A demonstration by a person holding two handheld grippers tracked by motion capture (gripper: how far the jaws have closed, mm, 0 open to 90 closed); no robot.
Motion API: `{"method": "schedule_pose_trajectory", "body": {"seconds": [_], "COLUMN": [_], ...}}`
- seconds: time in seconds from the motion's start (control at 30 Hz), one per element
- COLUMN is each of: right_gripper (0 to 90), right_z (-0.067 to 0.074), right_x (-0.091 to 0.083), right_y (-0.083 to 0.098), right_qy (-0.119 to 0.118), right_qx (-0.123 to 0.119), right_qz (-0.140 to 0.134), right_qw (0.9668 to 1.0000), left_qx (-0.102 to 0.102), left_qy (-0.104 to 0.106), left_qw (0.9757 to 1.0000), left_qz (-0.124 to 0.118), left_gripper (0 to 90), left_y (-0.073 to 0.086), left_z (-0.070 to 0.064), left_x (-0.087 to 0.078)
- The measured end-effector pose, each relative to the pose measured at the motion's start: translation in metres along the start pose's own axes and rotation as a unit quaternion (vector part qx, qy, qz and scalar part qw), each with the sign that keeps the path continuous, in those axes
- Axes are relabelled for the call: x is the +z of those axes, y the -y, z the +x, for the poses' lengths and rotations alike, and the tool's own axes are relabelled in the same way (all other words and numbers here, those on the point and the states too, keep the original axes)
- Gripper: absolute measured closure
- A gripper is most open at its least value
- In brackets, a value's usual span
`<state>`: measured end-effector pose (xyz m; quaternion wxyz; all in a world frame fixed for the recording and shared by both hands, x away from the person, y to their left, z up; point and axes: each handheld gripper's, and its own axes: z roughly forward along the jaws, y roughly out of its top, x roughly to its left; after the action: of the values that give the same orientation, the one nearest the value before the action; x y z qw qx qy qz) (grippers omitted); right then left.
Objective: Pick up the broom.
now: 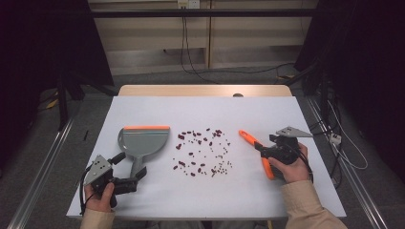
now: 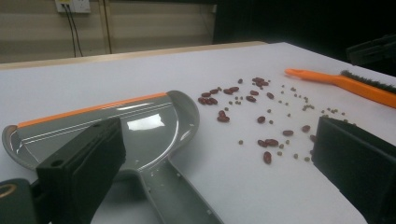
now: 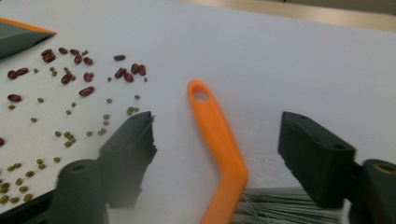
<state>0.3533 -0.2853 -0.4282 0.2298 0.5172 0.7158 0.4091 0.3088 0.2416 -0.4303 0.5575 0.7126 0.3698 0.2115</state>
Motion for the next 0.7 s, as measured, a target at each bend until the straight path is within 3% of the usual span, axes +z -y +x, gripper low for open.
{"method": "schedule_pose_trajectory", "body": {"seconds": [0.1, 0.17, 0.37, 0.47, 0.63, 0.7], "right_gripper": [34.1, 42.3, 47.0, 52.2, 54.0, 55.4], "right_z": [-0.001, -0.003, -0.001, -0.001, -0.005, -0.007], "right_x": [0.005, 0.011, 0.016, 0.017, 0.023, 0.025], "right_y": [-0.001, -0.004, -0.010, -0.013, -0.014, -0.013], "right_qy": [0.005, 0.006, 0.009, 0.025, 0.028, 0.032], "right_qx": [-0.001, -0.008, -0.018, -0.025, -0.009, -0.002], "right_qz": [0.010, 0.030, 0.061, 0.081, 0.104, 0.124], "right_qw": [0.9999, 0.9995, 0.9979, 0.9961, 0.9941, 0.9917], "left_qx": [0.000, -0.001, -0.001, 0.002, 0.002, 0.001], "left_qy": [0.000, 0.002, 0.004, 0.004, 0.005, 0.005], "left_qw": [1.0000, 1.0000, 1.0000, 1.0000, 1.0000, 1.0000], "left_qz": [0.000, 0.001, -0.001, -0.001, -0.001, -0.001], "left_gripper": [2.5, 2.5, 2.5, 2.5, 2.5, 2.6], "left_y": [0.000, 0.000, 0.000, 0.000, 0.000, 0.000], "left_z": [0.000, 0.000, -0.001, 0.000, 0.000, 0.000], "left_x": [0.000, 0.000, 0.000, -0.001, -0.001, -0.001]}}
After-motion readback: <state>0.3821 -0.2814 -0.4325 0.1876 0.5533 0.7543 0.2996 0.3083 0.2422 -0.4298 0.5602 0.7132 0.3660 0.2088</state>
